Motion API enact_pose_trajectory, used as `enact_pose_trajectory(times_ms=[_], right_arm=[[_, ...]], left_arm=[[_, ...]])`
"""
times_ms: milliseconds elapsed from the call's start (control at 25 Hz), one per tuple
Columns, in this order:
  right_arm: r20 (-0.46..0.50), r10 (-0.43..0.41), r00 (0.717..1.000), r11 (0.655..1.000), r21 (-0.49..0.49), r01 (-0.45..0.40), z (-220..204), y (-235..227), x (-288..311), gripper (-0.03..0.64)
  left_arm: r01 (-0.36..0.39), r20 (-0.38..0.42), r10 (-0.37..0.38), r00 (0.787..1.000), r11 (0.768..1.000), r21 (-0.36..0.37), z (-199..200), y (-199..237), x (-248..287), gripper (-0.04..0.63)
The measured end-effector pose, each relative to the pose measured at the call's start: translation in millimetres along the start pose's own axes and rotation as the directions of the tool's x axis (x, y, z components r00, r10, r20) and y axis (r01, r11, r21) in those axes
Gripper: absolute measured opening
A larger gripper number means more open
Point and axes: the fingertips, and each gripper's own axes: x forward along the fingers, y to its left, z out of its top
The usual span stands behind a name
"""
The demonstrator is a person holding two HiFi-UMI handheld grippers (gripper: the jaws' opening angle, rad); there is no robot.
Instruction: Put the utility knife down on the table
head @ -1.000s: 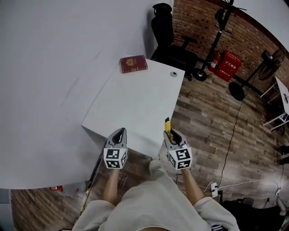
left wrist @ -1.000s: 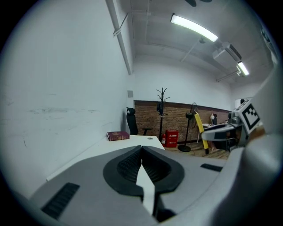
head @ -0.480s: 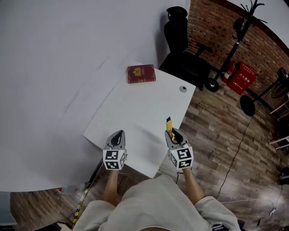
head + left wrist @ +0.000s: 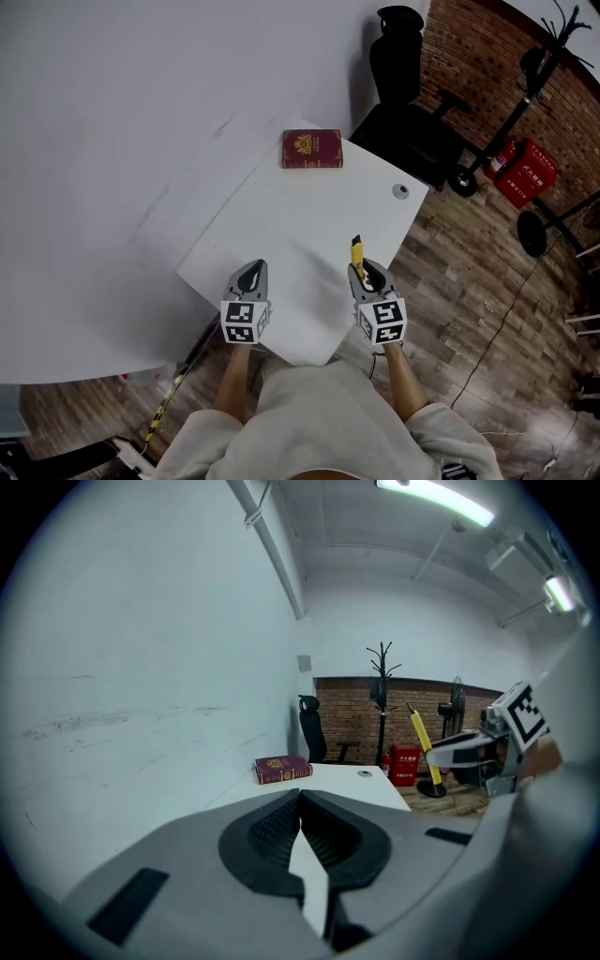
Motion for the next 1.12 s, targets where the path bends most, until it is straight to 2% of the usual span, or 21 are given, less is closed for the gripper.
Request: enact_pose_trajectory(times_ms=[280,720,1120], right_arm=[[-0.027,-0.008,1.000,1.000,0.010,0.008,-7.4,-1.1,19.8,0.109],[-0.097,-0.075,0.993,0.996,0.039,0.079,-22.4,9.5,48.6,0.109],[-0.161,-0.068,0.985,0.996,0.038,0.076,-45.0,12.4,73.6,0.109]], left_arm=[[0.011,-0.017,-0.011,1.000,1.000,-0.005,-6.7,14.8,13.2,0.006],[0.109,-0.045,-0.110,0.993,0.994,-0.028,-16.7,38.8,45.8,0.006],[0.132,-0.081,-0.137,0.987,0.989,-0.063,-40.3,49.6,66.2,0.006]])
